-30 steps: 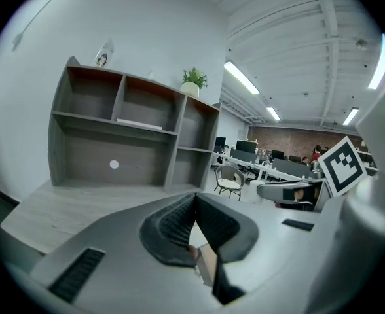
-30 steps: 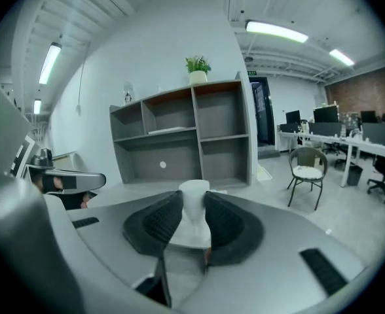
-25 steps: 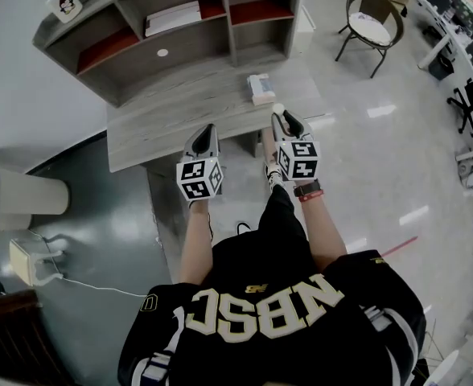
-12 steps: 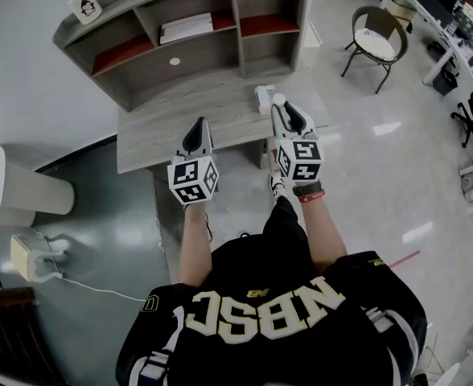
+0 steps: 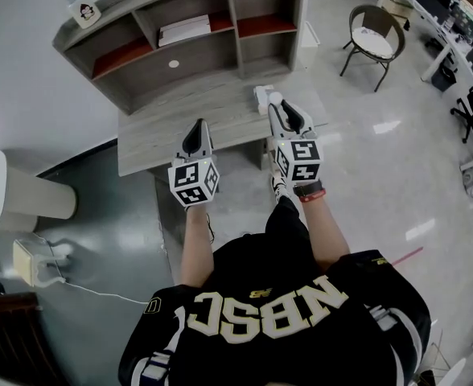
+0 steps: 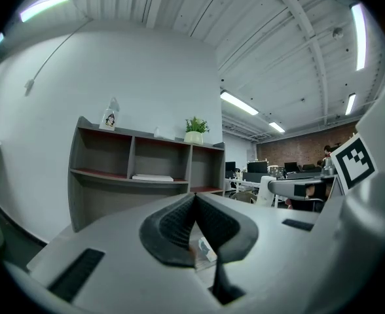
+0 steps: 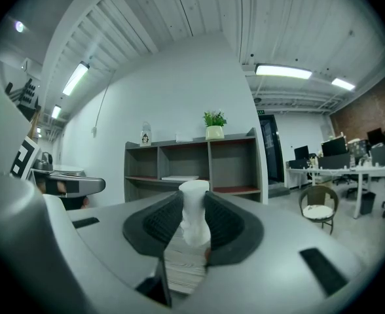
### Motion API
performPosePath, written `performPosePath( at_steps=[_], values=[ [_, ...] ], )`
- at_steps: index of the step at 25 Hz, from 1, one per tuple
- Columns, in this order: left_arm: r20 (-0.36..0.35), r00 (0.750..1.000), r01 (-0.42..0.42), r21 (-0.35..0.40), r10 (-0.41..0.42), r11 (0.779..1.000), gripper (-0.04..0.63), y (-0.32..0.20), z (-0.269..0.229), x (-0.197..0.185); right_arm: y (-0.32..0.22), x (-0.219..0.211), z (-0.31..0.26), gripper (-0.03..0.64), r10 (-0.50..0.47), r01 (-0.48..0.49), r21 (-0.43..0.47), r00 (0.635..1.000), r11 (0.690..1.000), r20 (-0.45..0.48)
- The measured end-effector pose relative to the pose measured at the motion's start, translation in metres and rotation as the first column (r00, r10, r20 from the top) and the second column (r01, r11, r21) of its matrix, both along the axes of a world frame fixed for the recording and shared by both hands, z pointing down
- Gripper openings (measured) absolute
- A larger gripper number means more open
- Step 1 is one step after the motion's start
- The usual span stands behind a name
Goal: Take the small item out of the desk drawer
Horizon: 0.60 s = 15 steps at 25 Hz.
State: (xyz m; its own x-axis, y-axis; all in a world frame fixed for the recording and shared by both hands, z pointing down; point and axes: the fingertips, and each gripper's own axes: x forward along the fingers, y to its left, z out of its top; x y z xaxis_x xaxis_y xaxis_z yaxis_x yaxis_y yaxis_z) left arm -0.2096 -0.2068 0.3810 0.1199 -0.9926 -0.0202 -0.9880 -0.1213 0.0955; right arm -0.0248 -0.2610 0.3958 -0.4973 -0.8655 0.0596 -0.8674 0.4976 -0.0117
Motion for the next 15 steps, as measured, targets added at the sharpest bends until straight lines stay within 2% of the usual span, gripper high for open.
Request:
performPosePath(
  at_steps=[8,15],
  values=[
    [-0.019,0.999,-0.028,-0.033,0.027,0.999,0.015,-0.015,0.016,0.010,-0.010,0.005,0.008,0.114,0.011,-0.011,-0.016,1.000,1.000,-0.004],
    [-0.053,0.998,-0.037,-0.046,0.034,0.998,0.015,-0.031,0.024,0.009,-0.019,0.008,-0.006,0.109,0.007,-0.008,0.033,0.999,0.999,0.031]
  ],
)
